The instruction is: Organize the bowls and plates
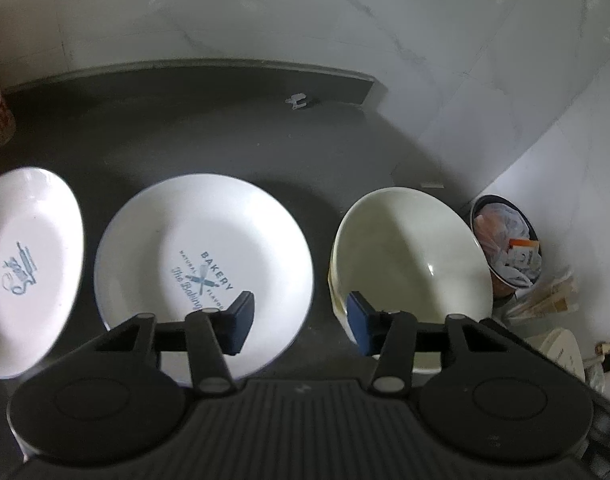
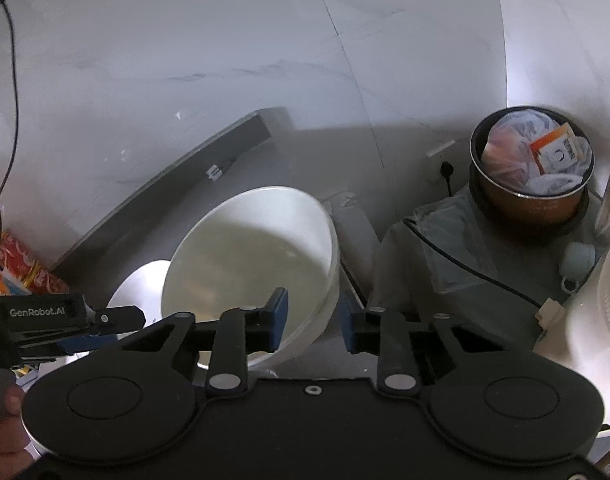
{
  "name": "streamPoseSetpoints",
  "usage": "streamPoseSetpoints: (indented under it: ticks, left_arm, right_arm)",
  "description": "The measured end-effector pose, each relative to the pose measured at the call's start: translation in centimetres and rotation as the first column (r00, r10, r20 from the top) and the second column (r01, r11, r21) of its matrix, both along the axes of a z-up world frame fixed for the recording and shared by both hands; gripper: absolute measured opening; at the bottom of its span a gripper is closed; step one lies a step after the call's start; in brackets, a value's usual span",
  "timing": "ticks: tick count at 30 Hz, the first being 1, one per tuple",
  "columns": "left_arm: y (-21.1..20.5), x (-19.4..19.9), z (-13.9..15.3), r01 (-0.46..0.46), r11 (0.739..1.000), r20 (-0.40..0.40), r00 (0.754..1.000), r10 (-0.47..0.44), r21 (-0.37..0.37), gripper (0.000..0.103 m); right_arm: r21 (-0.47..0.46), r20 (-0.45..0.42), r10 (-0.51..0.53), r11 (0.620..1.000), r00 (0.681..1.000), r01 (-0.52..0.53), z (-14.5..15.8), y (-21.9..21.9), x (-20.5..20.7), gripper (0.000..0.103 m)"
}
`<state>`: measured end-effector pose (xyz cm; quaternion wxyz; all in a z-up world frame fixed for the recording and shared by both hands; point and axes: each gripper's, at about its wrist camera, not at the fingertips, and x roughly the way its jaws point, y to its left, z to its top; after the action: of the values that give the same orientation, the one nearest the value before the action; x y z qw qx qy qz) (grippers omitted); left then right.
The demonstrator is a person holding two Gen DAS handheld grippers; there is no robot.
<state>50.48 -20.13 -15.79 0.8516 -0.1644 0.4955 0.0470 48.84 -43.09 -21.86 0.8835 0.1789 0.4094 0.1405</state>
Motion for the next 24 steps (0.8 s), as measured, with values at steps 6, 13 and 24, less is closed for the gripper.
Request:
streamPoseSetpoints:
  ticks: [6, 13, 24]
  left_arm:
    - [-0.7, 1.5, -1.9, -0.011, 0.999, -0.009, 1.000, 0.011, -0.034, 0.033]
    - [-1.8, 1.9, -2.5, -0.021, 0.997, -0.009, 1.000, 0.021, -0.071, 0.008]
    - [-0.4, 0.3, -0.1, -0.036, 0.994, 0.023, 0.999, 0.039, -0.100, 0.008]
  right_arm:
    - [0.007, -0.018, -0.016, 1.000, 1.000, 0.016, -1.0, 0.1, 0.5, 0.022]
    - [-0.017, 0.012, -0.024, 1.000, 1.000, 0.024, -0.9, 0.8, 0.4, 0.015]
    - [0.021, 0.035, -0.028, 0.999, 0.999, 0.028, 0.7, 1.1, -1.4, 0.015]
